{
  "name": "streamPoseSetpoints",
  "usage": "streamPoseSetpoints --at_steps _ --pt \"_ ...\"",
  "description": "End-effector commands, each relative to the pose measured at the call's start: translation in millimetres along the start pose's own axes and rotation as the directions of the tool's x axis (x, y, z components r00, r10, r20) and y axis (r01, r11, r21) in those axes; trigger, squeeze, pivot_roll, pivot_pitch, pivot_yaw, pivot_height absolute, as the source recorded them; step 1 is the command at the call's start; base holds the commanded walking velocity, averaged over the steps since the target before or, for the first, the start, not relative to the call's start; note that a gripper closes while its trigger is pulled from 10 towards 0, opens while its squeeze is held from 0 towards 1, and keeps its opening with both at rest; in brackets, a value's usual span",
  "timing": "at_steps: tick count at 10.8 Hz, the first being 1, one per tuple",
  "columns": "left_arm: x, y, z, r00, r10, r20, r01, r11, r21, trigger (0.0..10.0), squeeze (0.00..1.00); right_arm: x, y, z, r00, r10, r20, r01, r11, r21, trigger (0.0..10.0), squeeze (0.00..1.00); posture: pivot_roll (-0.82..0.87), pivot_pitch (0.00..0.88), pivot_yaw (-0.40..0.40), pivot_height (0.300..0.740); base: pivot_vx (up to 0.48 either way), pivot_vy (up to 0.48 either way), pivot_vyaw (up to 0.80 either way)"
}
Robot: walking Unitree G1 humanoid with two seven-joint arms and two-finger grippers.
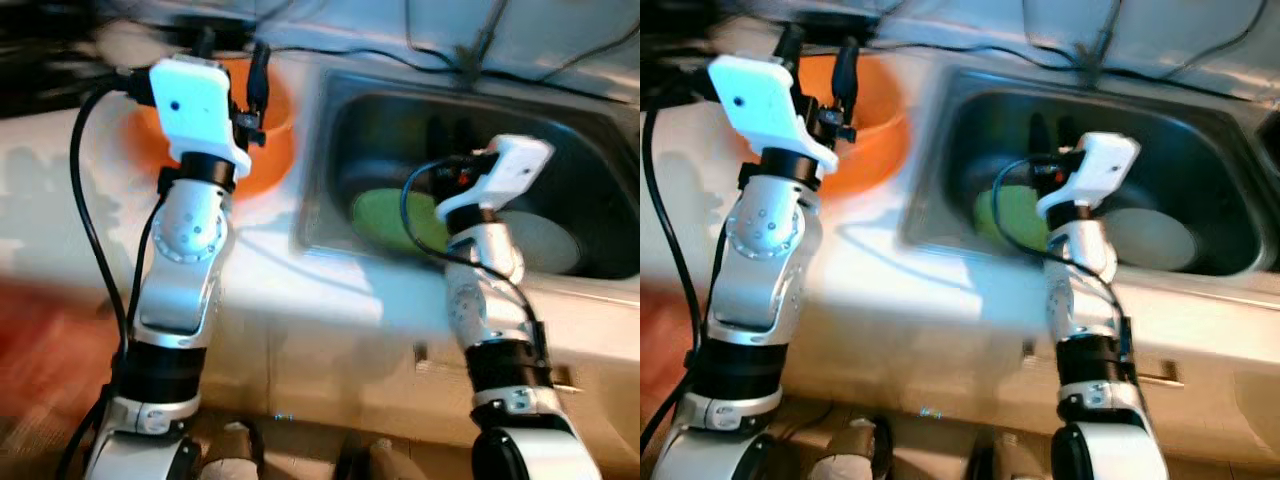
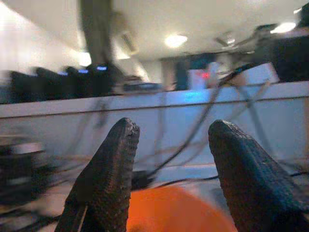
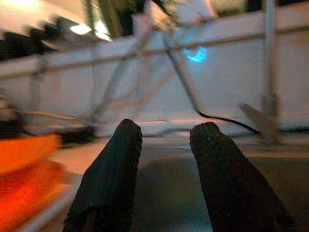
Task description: Kitchen organization
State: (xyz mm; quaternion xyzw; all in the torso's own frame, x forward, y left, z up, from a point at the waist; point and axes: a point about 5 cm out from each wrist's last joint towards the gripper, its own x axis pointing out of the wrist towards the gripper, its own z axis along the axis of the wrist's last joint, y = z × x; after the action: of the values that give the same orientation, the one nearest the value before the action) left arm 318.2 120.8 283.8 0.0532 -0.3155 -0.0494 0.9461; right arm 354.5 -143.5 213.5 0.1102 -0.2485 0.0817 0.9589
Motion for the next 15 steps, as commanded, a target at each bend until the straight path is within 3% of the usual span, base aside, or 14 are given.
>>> streamPoseSetpoints --at_steps 1,2,4,5,6,12,15 --pt "2.1 -4.3 5.6 1.0 -0.015 0.026 0.015 1.0 0.004 10.0 0.0 -8.4 -3.7 -8.8 0.999 -0.022 -0.034 0.023 1.0 0.016 10.0 0.0 0.11 0.124 -0.062 0.74 0.0 0.0 0.0" --pt "3.2 -3.7 9.3 0.999 -0.007 0.048 0.008 1.0 -0.009 10.0 0.0 -8.4 -4.1 -8.7 0.999 -0.024 -0.033 0.025 1.0 0.015 10.0 0.0 0.1 0.124 -0.061 0.74 0.0 0.0 0.0" --pt "-1.6 -0.7 -5.2 1.0 0.004 -0.001 -0.004 1.0 -0.012 10.0 0.0 -9.2 -3.6 -9.4 0.999 -0.022 -0.035 0.023 1.0 0.015 10.0 0.0 0.1 0.125 -0.06 0.74 0.0 0.0 0.0" --pt "-7.3 1.2 -18.2 0.999 0.012 -0.045 -0.013 1.0 -0.014 10.0 0.0 -9.9 -3.6 -10.2 0.999 -0.023 -0.039 0.023 1.0 0.015 10.0 0.0 0.1 0.125 -0.06 0.74 0.0 0.0 0.0" --pt "-26.4 7.1 -55.5 0.983 0.037 -0.181 -0.036 0.999 0.009 10.0 0.0 -12.7 -6.1 -13.7 0.998 -0.032 -0.053 0.032 0.999 0.01 10.0 0.0 0.1 0.126 -0.057 0.74 0.0 0.0 0.0" --pt "-40.5 17.9 -71.7 0.973 0.071 -0.222 -0.067 0.997 0.023 10.0 0.0 -15.5 -7.0 -18.5 0.996 -0.042 -0.075 0.042 0.999 -0.009 10.0 0.0 0.1 0.127 -0.056 0.74 0.0 0.0 0.0" --pt "-35.8 17.2 -67.0 0.978 0.041 -0.207 -0.032 0.998 0.046 10.0 0.0 -14.8 -8.1 -19.1 0.996 -0.043 -0.084 0.042 0.999 -0.017 10.0 0.0 0.1 0.123 -0.057 0.74 0.0 0.0 0.0"
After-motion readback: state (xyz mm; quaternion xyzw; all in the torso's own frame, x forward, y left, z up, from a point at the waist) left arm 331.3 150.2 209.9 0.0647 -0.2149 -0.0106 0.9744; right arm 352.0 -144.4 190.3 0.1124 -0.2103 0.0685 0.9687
